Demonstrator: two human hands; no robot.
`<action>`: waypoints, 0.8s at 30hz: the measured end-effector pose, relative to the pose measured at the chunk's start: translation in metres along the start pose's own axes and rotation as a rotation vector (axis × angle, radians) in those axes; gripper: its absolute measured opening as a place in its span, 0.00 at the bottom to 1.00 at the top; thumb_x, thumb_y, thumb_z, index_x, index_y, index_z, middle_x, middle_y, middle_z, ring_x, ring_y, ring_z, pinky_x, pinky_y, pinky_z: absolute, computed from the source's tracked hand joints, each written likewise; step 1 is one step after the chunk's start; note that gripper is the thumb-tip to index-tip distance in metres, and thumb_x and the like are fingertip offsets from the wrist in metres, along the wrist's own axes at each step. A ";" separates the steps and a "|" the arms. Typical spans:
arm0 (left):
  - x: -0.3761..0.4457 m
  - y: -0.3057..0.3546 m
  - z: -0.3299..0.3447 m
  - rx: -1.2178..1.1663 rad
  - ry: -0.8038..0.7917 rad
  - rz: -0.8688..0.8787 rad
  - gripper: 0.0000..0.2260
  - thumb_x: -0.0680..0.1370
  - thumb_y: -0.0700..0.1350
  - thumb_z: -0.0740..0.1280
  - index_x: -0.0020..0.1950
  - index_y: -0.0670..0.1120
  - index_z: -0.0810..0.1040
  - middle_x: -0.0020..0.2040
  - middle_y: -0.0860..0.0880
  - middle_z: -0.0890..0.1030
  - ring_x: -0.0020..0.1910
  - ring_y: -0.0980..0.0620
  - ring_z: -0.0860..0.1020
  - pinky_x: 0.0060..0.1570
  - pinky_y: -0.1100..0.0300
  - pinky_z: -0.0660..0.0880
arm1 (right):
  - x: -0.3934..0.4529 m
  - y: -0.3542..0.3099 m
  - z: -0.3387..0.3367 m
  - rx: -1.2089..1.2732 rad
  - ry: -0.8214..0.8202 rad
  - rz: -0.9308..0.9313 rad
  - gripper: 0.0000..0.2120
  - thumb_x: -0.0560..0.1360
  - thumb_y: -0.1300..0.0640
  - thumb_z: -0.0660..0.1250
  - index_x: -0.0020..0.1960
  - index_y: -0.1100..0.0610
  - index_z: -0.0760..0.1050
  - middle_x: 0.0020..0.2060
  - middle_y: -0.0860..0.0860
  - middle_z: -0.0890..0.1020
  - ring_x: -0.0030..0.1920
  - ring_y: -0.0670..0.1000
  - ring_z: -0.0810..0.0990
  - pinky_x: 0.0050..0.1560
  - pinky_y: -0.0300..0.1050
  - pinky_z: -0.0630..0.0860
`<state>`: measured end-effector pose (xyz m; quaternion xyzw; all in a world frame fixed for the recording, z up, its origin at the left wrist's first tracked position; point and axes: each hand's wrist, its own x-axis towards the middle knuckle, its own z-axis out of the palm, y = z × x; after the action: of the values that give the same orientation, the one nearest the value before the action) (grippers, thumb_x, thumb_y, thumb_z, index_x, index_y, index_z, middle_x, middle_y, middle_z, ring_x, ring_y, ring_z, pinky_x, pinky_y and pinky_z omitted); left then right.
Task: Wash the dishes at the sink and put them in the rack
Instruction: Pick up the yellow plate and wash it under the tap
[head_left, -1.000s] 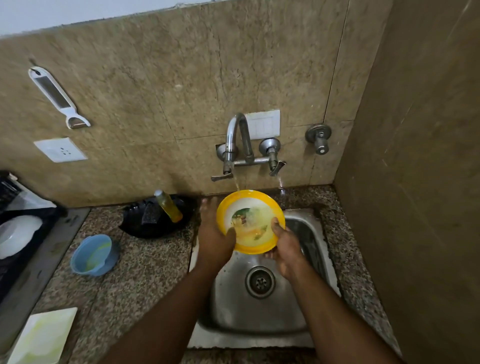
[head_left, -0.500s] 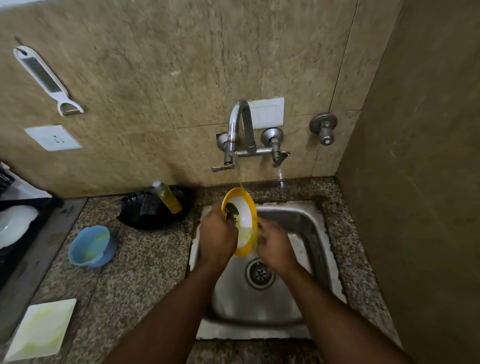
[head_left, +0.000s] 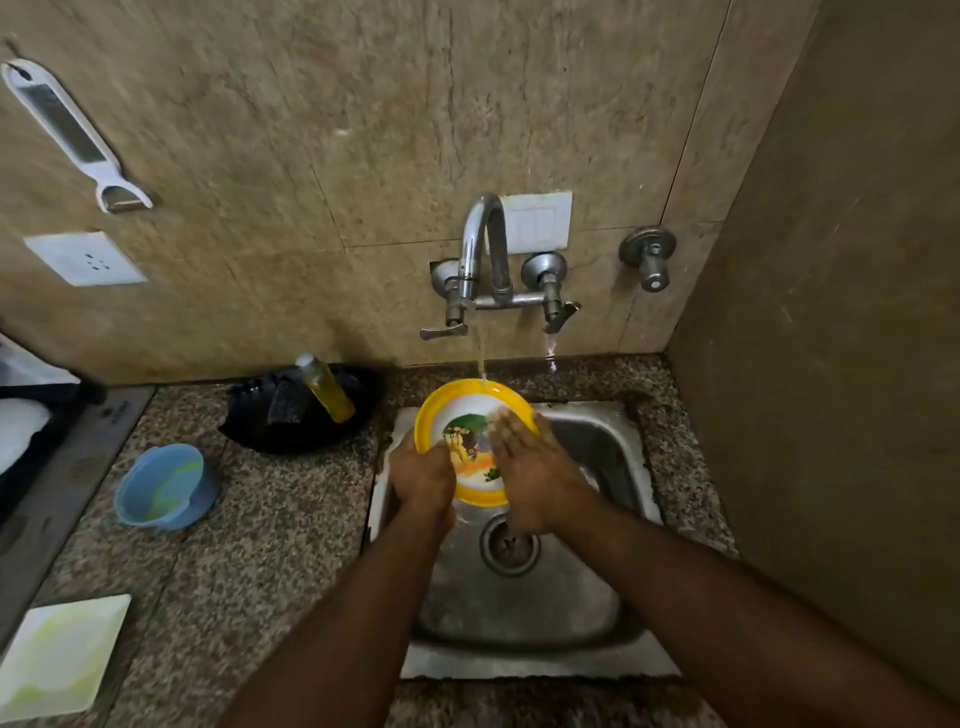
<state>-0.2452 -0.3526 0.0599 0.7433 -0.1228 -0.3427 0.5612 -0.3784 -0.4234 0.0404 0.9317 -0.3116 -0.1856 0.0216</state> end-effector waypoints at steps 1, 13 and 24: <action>0.003 -0.001 0.002 -0.005 0.030 -0.055 0.12 0.76 0.38 0.66 0.58 0.41 0.81 0.55 0.35 0.84 0.53 0.36 0.83 0.58 0.39 0.81 | -0.006 -0.010 -0.002 0.096 0.010 0.019 0.49 0.74 0.43 0.67 0.83 0.64 0.48 0.83 0.64 0.50 0.83 0.62 0.46 0.81 0.62 0.43; 0.015 0.018 0.008 0.381 0.016 0.019 0.20 0.68 0.43 0.66 0.58 0.39 0.84 0.52 0.36 0.84 0.52 0.36 0.83 0.49 0.47 0.81 | -0.001 0.011 -0.005 -0.015 -0.024 -0.042 0.39 0.73 0.38 0.64 0.79 0.57 0.66 0.82 0.61 0.57 0.83 0.61 0.51 0.79 0.66 0.44; 0.026 0.042 0.010 0.209 0.296 0.047 0.14 0.72 0.37 0.68 0.55 0.41 0.85 0.50 0.38 0.85 0.51 0.36 0.82 0.48 0.52 0.76 | 0.024 -0.019 -0.008 0.218 0.152 -0.021 0.35 0.77 0.51 0.62 0.81 0.62 0.61 0.80 0.61 0.63 0.81 0.59 0.59 0.82 0.52 0.50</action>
<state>-0.2239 -0.3894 0.0874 0.8368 -0.0912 -0.2016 0.5008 -0.3469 -0.4234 0.0371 0.9431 -0.3177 -0.0797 -0.0581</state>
